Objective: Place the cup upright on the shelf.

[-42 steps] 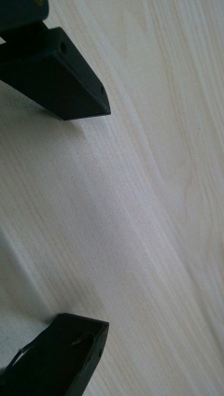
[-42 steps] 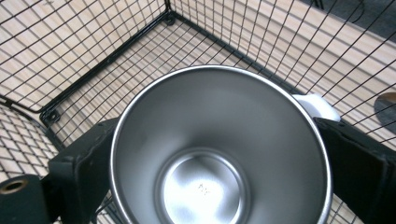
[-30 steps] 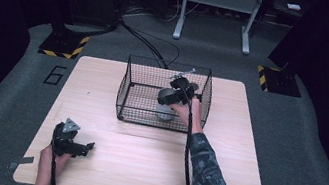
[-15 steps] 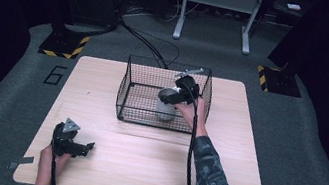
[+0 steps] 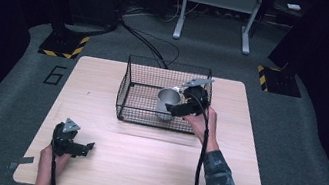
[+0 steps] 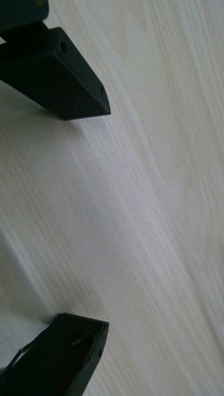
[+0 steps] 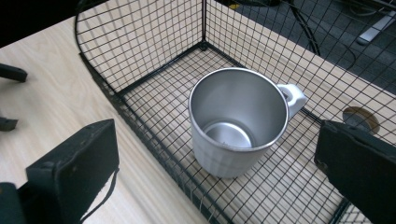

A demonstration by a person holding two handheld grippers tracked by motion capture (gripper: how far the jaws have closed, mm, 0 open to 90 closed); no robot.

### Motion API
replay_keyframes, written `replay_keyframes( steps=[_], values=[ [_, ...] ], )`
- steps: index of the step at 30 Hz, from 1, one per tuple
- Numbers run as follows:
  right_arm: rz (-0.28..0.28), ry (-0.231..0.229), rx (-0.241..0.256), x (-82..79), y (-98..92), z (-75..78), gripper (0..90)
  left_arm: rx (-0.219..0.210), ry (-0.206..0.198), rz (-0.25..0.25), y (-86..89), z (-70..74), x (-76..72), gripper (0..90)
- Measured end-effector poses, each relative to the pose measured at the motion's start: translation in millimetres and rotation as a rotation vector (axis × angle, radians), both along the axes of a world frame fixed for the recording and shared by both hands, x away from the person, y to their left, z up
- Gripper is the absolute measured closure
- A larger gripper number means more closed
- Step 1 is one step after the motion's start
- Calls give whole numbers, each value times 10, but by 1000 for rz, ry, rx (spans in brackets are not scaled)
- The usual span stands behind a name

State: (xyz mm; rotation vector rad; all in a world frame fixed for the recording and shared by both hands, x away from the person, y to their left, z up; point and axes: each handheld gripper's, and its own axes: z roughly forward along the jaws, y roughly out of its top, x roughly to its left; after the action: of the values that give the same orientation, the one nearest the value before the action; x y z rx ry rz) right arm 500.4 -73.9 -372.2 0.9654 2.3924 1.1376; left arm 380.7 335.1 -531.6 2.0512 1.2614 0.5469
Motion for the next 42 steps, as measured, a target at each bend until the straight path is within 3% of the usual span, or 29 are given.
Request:
replay_keyframes(
  steps=[11,17,21,27,35,40,42],
  values=[
    [2,-54,14,-437,-252,-2,0,0,0,0,0,0,0,4],
    [-14,-74,20,-668,-456,-121,0,-6,-3,5,-4,-3,0,5],
    [-63,-74,33,-812,-612,-235,0,-6,-3,5,-5,-3,0,5],
    [-145,-59,40,-958,-923,-508,0,-7,-4,6,-5,-4,0,5],
    [-278,6,43,-1106,-1360,-943,0,-7,-4,6,-5,-4,0,5],
    [-371,41,-28,-1189,-1587,-1224,0,-6,-4,6,-5,-3,0,5],
    [-405,65,-35,-1213,-1675,-1331,0,-6,-3,6,-5,-3,0,5]
  ],
)
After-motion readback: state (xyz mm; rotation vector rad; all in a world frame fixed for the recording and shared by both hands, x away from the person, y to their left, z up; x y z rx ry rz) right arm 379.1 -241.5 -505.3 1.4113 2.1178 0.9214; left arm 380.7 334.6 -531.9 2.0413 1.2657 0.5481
